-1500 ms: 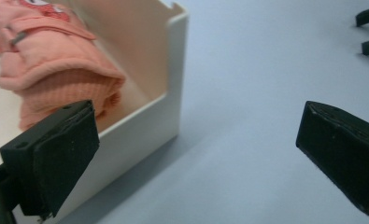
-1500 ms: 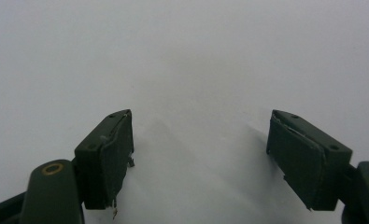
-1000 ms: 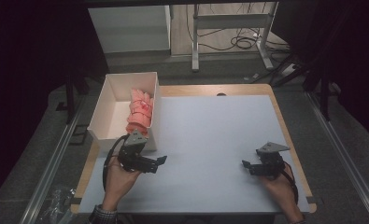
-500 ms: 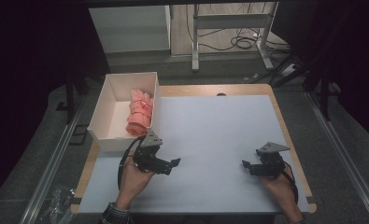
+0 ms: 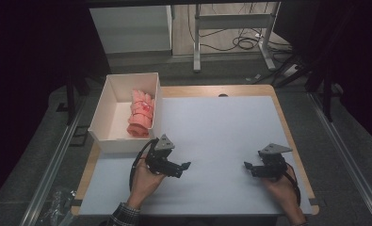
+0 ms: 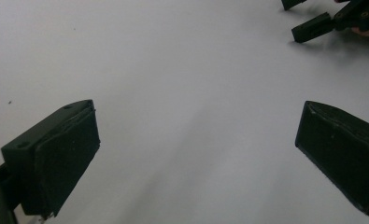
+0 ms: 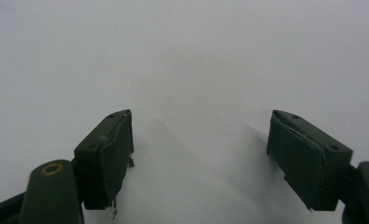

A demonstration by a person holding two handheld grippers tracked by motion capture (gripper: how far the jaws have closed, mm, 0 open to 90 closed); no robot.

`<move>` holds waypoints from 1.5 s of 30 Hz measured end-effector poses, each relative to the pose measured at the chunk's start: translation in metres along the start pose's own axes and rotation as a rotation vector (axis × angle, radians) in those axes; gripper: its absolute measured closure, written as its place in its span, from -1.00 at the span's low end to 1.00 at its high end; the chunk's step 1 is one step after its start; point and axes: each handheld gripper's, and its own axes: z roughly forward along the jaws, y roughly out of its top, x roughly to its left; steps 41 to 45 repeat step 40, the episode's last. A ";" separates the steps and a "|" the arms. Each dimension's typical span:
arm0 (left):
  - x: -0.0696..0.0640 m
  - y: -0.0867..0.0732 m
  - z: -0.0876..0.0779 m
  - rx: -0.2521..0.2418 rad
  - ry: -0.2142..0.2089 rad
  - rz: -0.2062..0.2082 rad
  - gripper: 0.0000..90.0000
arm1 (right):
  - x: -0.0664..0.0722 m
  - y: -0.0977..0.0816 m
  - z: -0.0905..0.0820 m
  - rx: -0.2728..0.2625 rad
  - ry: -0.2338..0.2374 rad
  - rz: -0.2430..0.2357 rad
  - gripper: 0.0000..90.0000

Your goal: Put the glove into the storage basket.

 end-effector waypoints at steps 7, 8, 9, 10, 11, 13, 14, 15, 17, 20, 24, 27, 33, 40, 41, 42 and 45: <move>0.001 -0.011 0.012 0.019 -0.006 0.000 -1.00 | 0.000 0.000 0.000 0.000 0.000 0.000 -0.49; 0.001 -0.012 0.013 0.022 -0.005 0.001 -1.00 | 0.000 0.000 0.000 0.000 0.000 0.000 -0.49; 0.001 -0.014 0.015 0.025 -0.006 0.000 -1.00 | 0.000 0.000 0.000 0.000 0.000 0.000 -0.49; 0.001 -0.016 0.017 0.029 -0.008 -0.001 -1.00 | 0.000 0.000 0.000 0.000 0.000 0.000 -0.49; 0.001 -0.017 0.018 0.032 -0.009 -0.002 -1.00 | 0.000 0.000 0.000 0.000 0.000 0.000 -0.49; 0.001 -0.020 0.021 0.043 -0.009 -0.002 -1.00 | 0.000 0.000 0.000 0.000 0.000 0.000 -0.49; 0.001 -0.021 0.022 0.050 -0.007 -0.001 -1.00 | 0.000 0.000 0.000 0.000 0.000 0.001 -0.49; 0.001 -0.022 0.023 0.055 -0.005 -0.001 -1.00 | 0.000 0.000 0.000 0.000 0.000 0.001 -0.49; 0.001 -0.025 0.026 0.065 -0.006 -0.001 -1.00 | 0.000 0.000 0.000 0.000 -0.001 0.000 -0.49; 0.001 -0.028 0.029 0.078 -0.006 -0.004 -1.00 | 0.000 0.000 0.000 0.000 0.000 0.001 -0.49; 0.001 -0.032 0.034 0.112 0.002 -0.004 -1.00 | 0.000 0.000 0.000 0.000 0.000 0.001 -0.49; 0.002 -0.035 0.037 0.128 0.002 -0.009 -1.00 | 0.000 0.000 0.000 0.000 0.000 0.001 -0.49; 0.000 -0.041 0.043 0.140 0.028 0.011 -1.00 | 0.000 0.000 0.000 0.000 0.000 0.001 -0.49; -0.003 -0.041 0.044 0.150 0.046 0.029 -1.00 | 0.000 0.000 0.000 0.000 0.000 0.001 -0.49; -0.003 -0.041 0.044 0.150 0.046 0.029 -1.00 | 0.000 0.000 0.000 0.000 0.000 0.001 -0.49; -0.003 -0.041 0.044 0.150 0.046 0.029 -1.00 | 0.000 0.000 0.000 0.000 0.000 0.001 -0.49; -0.003 -0.041 0.044 0.150 0.046 0.029 -1.00 | 0.000 0.000 0.000 0.000 0.000 0.001 -0.49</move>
